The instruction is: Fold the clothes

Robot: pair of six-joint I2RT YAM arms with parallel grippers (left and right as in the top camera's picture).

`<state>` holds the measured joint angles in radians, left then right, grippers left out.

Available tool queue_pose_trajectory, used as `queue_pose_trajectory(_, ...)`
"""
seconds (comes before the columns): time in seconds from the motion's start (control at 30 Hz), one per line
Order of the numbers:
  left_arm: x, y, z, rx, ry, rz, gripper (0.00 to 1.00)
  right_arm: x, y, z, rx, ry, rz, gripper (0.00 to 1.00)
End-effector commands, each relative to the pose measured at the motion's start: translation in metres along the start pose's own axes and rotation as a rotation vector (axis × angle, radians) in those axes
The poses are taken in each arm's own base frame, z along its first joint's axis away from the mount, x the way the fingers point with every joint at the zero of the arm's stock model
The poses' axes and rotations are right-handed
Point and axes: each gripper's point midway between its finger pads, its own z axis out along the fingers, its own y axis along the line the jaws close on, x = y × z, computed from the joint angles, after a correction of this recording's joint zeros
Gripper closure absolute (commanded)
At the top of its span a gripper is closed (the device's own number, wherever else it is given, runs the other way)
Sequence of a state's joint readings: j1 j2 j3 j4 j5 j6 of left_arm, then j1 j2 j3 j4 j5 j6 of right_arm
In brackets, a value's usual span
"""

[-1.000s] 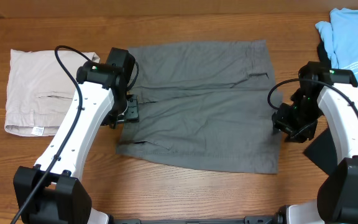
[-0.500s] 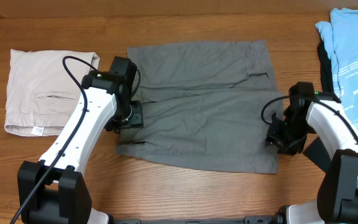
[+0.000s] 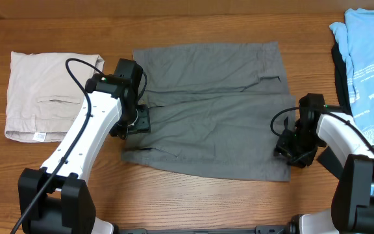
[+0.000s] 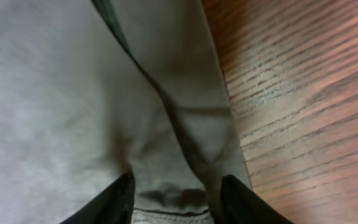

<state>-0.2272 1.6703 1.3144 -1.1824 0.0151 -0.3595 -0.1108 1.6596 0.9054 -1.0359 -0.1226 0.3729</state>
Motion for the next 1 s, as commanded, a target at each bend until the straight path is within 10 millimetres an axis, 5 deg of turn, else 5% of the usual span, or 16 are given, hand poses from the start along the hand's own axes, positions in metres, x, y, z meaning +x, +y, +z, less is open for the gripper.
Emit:
queue_pose_trajectory(0.0,0.000,0.001,-0.001,0.005,-0.001,0.018,0.41,0.000,-0.002,0.000,0.003,-0.014,0.022,0.61)
queue_pose_trajectory(0.13,0.000,0.001,-0.001,0.005,-0.002,0.018,0.40,-0.002,0.000,-0.010,0.004,-0.012,0.018,0.95)
queue_pose_trajectory(0.37,0.000,0.001,-0.001,0.005,-0.002,0.018,0.40,0.014,-0.004,-0.021,0.030,0.062,0.031,0.96)
queue_pose_trajectory(0.63,-0.002,0.000,-0.001,0.008,-0.008,0.018,0.40,0.060,-0.003,-0.028,0.007,0.267,0.102,0.96)
queue_pose_trajectory(0.97,-0.001,0.000,-0.001,0.007,-0.007,0.018,0.40,0.072,-0.011,-0.029,0.047,0.311,0.138,0.96)
